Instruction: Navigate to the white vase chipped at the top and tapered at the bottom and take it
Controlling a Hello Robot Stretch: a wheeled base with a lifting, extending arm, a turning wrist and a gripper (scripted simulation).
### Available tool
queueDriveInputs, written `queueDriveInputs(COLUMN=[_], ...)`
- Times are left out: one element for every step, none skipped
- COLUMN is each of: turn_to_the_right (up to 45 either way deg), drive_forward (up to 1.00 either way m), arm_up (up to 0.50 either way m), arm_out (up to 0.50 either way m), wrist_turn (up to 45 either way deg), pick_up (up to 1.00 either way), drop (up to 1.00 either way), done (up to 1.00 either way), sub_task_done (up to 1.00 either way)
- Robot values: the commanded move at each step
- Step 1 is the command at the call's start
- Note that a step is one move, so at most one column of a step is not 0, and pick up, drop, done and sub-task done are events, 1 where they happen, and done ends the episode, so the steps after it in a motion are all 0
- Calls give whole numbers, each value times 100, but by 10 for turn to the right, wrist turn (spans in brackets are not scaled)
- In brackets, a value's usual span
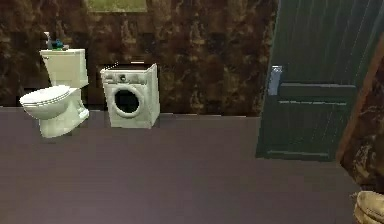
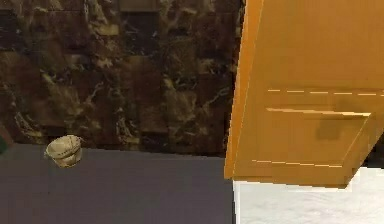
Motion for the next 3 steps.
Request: queueDriveInputs(turn_to_the_right=[0,0,-450], drive_forward=[100,100,0], arm_up=[0,0,0], arm_out=[0,0,0], wrist_turn=[0,0,0], pick_up=[0,0,0], drop=[0,0,0], done=[0,0,0], sub_task_done=[0,0,0])
